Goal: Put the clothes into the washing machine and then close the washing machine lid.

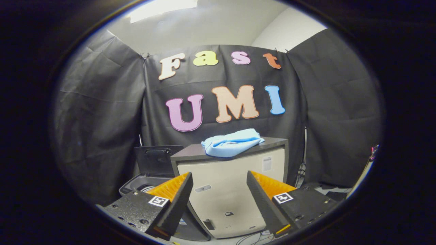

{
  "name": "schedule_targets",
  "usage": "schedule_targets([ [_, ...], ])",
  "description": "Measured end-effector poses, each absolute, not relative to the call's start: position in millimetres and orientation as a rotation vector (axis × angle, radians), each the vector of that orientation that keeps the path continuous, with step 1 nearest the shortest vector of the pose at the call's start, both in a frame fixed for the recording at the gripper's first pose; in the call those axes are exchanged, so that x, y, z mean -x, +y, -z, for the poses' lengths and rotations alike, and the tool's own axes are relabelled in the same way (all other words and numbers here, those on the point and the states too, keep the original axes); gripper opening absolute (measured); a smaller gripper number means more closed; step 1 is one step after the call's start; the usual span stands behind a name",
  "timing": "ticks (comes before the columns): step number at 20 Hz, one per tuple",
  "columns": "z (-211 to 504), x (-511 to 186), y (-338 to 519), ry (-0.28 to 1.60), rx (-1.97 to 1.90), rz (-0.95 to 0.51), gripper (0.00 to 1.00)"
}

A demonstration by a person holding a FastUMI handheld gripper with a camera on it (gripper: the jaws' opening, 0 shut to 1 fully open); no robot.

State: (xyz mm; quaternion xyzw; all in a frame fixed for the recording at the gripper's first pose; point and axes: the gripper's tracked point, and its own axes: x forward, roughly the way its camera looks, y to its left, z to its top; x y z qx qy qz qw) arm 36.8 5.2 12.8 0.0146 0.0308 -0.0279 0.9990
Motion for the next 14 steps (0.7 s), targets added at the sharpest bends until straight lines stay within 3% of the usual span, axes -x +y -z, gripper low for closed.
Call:
schedule_targets([
  [14, -52, -156, -13, 0.173, -0.041, 0.145, 0.97],
])
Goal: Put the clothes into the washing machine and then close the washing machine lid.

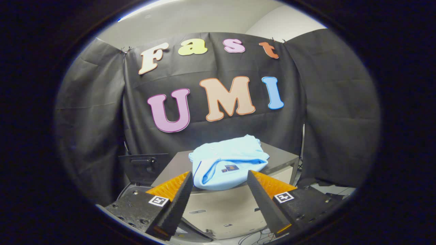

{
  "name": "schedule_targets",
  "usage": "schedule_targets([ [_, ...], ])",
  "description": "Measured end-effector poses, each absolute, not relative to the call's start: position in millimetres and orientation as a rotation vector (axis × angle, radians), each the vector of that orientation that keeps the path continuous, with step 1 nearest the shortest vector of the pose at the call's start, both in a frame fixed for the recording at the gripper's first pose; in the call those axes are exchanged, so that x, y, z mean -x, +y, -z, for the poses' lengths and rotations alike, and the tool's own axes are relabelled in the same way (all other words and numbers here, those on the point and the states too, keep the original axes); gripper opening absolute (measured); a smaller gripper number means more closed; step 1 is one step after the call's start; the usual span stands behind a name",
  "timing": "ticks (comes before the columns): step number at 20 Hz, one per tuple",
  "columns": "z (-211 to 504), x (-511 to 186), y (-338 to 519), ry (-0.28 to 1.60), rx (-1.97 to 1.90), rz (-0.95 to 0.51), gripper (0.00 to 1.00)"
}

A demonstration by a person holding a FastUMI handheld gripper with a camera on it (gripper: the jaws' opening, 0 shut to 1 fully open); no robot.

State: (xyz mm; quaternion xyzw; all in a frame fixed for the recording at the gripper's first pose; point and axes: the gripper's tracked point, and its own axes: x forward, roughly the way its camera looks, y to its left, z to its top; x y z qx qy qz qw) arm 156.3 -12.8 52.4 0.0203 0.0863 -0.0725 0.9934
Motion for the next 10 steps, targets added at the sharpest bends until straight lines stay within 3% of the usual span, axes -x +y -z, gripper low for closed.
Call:
schedule_targets([
  [10, -65, -263, -8, 0.274, 0.053, 0.143, 0.97],
])
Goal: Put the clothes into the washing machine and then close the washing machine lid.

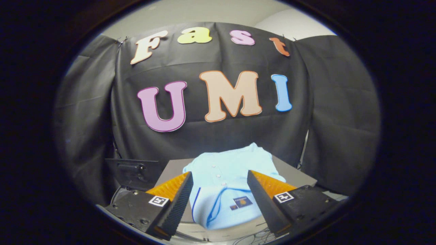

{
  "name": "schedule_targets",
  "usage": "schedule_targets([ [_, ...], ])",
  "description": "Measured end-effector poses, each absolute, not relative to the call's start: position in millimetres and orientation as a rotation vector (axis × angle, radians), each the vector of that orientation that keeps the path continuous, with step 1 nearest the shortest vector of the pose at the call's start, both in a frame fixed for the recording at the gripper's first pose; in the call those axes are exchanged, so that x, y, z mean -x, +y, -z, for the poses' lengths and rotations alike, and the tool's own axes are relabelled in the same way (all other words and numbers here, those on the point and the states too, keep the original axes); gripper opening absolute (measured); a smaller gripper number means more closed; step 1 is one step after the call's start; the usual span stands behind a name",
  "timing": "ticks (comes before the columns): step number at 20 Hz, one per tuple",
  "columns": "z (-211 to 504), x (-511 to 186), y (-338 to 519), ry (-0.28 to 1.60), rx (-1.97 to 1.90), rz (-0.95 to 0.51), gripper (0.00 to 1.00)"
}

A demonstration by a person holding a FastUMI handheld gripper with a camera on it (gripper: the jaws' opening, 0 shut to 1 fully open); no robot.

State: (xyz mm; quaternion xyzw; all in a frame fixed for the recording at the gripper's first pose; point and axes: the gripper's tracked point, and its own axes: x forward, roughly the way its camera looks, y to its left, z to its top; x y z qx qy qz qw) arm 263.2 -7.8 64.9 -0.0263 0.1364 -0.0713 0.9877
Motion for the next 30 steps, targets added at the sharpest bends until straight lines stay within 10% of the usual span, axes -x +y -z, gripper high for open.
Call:
schedule_targets([
  [19, 28, -341, -54, 0.657, -0.041, 0.207, 0.98],
  [24, 27, -337, -57, 0.626, -0.019, 0.19, 0.66],
  [30, 18, -316, -52, 0.644, -0.074, 0.278, 0.05],
])
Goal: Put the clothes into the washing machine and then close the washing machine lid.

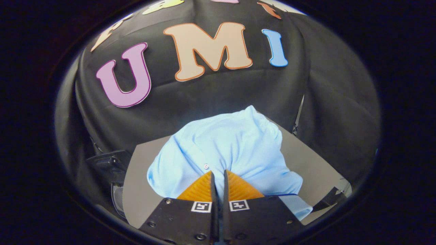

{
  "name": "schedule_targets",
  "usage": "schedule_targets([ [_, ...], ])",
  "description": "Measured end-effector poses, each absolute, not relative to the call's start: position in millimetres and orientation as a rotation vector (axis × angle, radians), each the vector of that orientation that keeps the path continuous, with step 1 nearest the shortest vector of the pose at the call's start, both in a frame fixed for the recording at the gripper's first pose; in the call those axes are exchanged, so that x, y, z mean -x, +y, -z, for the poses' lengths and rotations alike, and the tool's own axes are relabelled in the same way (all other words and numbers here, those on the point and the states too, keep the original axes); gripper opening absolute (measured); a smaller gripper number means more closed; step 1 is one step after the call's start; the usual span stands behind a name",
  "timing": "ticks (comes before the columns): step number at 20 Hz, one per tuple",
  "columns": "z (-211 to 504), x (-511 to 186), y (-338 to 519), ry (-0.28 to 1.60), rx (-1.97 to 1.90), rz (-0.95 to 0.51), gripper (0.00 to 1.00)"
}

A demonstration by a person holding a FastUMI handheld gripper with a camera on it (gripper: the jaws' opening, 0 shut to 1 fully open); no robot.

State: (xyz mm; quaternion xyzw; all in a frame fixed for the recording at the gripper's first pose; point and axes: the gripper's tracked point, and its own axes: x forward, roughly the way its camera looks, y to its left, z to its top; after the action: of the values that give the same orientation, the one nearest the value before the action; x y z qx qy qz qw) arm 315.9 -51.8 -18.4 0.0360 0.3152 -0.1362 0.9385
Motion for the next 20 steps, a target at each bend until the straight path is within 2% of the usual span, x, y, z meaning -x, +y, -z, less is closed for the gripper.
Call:
schedule_targets([
  [2, 5, -315, -49, 0.606, 0.016, 0.276, 0.02],
  [13, -92, -327, 25, 0.368, 0.005, 0.217, 0.01],
  [20, -90, -326, 89, 0.368, -0.062, 0.109, 0.01],
])
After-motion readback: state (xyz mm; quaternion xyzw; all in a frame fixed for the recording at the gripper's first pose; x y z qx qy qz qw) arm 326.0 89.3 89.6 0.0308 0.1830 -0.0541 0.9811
